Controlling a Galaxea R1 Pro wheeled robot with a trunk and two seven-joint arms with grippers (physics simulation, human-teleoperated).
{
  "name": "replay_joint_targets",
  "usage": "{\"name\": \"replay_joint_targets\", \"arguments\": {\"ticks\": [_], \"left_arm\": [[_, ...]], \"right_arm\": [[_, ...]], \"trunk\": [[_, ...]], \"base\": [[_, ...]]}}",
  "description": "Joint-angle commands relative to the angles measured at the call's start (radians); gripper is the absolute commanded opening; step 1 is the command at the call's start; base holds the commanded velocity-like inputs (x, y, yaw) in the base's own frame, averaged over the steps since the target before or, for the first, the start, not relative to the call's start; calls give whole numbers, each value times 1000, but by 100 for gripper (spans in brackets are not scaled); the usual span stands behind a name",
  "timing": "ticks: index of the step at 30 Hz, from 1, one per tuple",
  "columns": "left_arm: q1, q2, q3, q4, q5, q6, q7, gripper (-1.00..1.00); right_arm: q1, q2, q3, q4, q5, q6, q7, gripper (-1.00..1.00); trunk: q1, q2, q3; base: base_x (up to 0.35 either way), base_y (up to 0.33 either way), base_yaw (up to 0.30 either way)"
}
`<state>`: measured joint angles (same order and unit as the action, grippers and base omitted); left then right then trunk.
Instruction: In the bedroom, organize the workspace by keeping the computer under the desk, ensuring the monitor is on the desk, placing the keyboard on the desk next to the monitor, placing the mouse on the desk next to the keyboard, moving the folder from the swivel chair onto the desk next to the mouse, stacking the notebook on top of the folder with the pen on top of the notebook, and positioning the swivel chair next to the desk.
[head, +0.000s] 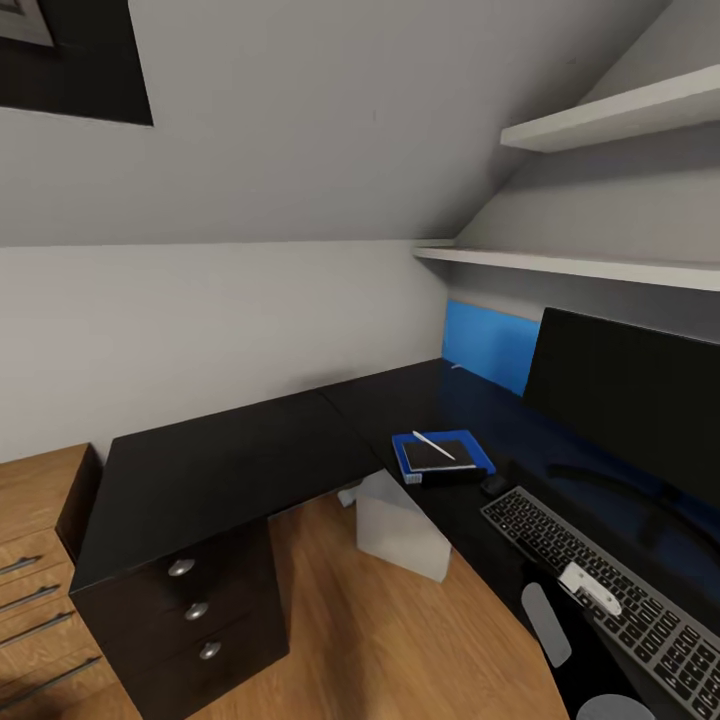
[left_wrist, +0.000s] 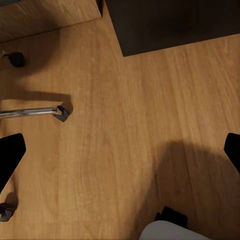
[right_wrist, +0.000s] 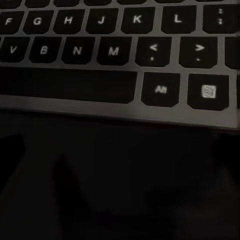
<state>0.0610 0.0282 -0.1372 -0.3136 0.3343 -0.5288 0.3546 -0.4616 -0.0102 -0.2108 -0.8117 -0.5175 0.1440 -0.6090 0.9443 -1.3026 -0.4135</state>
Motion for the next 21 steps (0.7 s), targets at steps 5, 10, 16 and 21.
{"name": "replay_joint_targets", "arguments": {"ticks": [5,10,16,21], "left_arm": [[0,1,-9,-2,5,0,8,100],[0,1,-7,-2,5,0,9,100],[0,1,-7,-2,5,1,9,100],[0,1,-7,-2,5,1,9,100]], "right_arm": [[0,-2,-1,52,-15,5,-3,100],[0,-2,-1,52,-15,5,-3,100],[0,-2,-1,52,-15,5,-3,100],[0,-2,-1,52,-15,5,-3,100]], "trunk": [[0,0,-1],[0,0,-1],[0,0,-1],[0,0,-1]], "base": [[124,-2,0],[66,0,0],[7,0,0],[-1,0,0]]}}
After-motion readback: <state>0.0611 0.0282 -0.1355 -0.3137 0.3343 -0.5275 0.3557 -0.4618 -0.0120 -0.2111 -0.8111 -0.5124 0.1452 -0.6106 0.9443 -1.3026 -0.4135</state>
